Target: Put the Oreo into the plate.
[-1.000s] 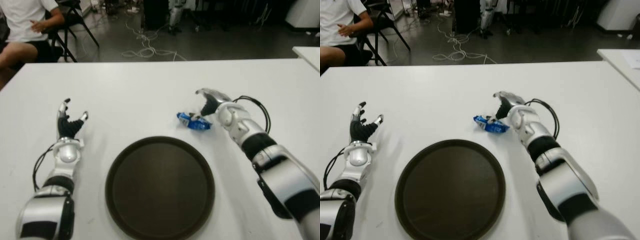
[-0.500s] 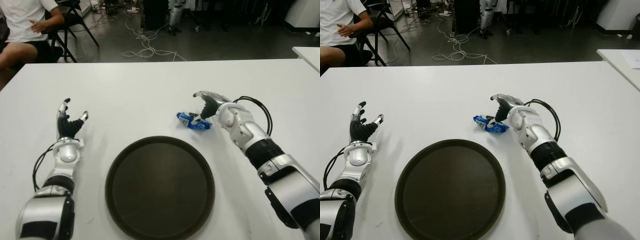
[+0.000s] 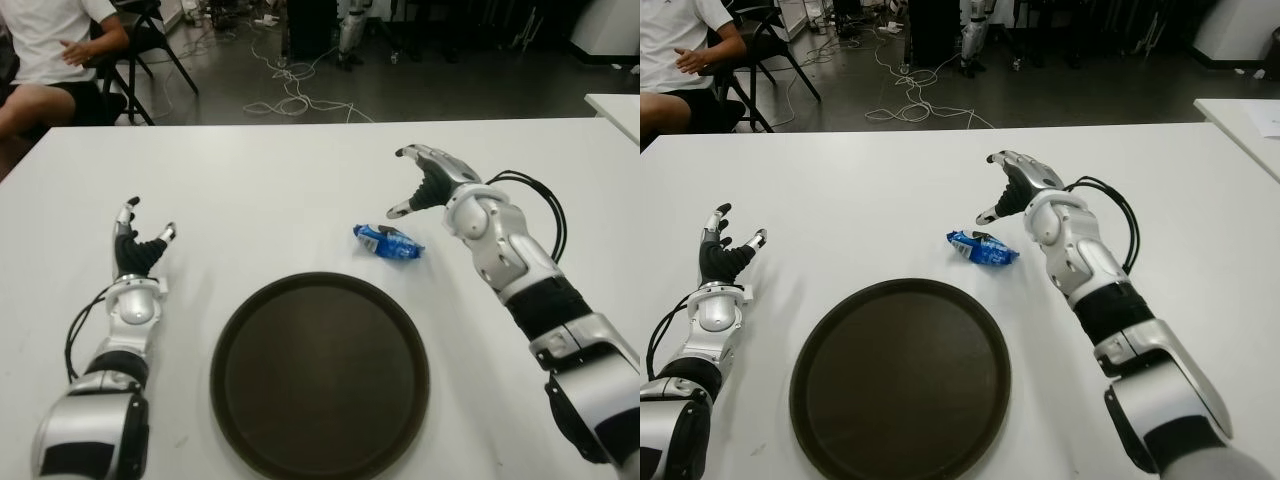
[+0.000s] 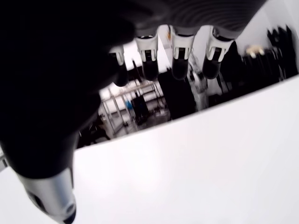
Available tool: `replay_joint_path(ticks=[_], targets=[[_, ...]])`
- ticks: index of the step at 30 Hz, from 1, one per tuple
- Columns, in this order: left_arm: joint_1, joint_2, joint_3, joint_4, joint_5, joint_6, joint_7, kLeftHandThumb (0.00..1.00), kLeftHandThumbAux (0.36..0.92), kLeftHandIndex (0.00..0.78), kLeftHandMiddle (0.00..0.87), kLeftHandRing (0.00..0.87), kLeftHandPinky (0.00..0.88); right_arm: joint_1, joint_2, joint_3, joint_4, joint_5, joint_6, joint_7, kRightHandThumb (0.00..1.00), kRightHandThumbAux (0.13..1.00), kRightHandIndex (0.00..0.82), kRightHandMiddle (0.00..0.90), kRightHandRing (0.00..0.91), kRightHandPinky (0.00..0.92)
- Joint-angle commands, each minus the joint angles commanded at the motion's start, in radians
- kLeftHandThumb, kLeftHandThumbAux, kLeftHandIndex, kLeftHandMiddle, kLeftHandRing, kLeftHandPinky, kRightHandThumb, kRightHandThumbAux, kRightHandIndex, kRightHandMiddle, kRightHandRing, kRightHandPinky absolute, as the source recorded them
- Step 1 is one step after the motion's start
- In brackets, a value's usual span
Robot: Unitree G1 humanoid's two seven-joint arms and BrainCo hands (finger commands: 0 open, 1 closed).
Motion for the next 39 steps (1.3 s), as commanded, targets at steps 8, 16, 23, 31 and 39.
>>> replay_joint_path(ticks=[8,16,23,31,39], targets=[[-0.001,-0.004,0.007,0.001,-0.010,0.005,-0.007,0.000,0.773,0.036,0.039,0.022,0.007,0.023,-0.002,-0.001,-0.039,0.001,-0.003,0.000,0.000,0.717,0.000,0.000,0.000,0.000],[-0.003,0.001,-0.004,0.001,0.004,0.020,0.007,0.000,0.767,0.041,0.052,0.032,0.013,0.006,0.002,0.015,0.007,-0.007,-0.008,0.010,0.000,0.660,0.000,0.000,0.000,0.000],[-0.002,0.000,-0.010,-0.001,0.012,0.025,0.018,0.000,0.765,0.040,0.047,0.026,0.005,-0.003,0.004,0.038,0.031,-0.011,-0.006,0.055,0.000,0.654,0.000,0.000,0.000,0.000],[0.000,-0.006,0.003,-0.005,-0.005,0.014,0.005,0.000,0.757,0.039,0.040,0.026,0.010,-0.021,-0.015,0.090,0.001,-0.021,0.018,0.249,0.000,0.711,0.008,0.046,0.013,0.000],[0.000,-0.006,0.000,-0.005,-0.001,0.014,0.011,0.000,0.761,0.045,0.051,0.037,0.014,-0.030,-0.024,0.103,0.004,-0.037,0.007,0.312,0.000,0.754,0.028,0.073,0.038,0.000]])
